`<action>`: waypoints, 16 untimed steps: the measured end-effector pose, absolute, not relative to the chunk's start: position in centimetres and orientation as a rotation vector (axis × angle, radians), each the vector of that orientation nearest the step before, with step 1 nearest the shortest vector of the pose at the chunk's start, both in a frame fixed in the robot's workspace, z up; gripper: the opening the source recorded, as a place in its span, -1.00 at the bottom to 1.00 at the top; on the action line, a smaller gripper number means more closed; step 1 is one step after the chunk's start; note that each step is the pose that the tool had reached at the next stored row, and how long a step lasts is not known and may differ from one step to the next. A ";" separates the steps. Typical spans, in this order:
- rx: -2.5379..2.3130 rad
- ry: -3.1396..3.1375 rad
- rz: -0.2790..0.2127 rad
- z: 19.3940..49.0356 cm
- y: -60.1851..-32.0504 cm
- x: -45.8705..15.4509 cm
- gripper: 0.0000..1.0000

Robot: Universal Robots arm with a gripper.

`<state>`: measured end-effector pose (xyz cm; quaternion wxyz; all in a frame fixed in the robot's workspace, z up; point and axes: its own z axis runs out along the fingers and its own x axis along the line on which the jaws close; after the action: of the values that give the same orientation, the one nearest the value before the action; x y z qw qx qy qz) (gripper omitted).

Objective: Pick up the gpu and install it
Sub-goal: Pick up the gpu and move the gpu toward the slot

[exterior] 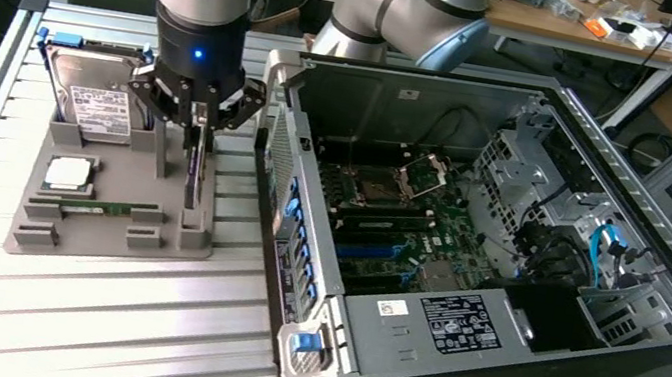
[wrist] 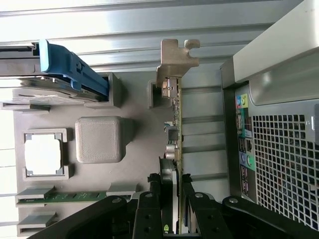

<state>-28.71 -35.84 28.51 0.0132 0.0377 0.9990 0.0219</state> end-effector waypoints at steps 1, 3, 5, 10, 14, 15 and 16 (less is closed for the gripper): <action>0.118 3.112 0.068 28.5 -35.8 -28.7 -0.47; 0.118 3.112 0.068 28.6 -35.8 -28.7 -0.47; 0.118 3.112 0.068 28.7 -35.8 -28.7 -0.47; 0.118 3.112 0.068 28.8 -35.8 -28.7 -0.47; 0.117 3.112 0.068 28.9 -35.8 -28.7 -0.47; 0.118 3.112 0.068 29.0 -35.8 -28.7 -0.47; 0.118 3.112 0.068 29.0 -35.8 -28.7 -0.47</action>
<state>-28.71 -35.84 28.99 0.0132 0.0377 0.9990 0.0220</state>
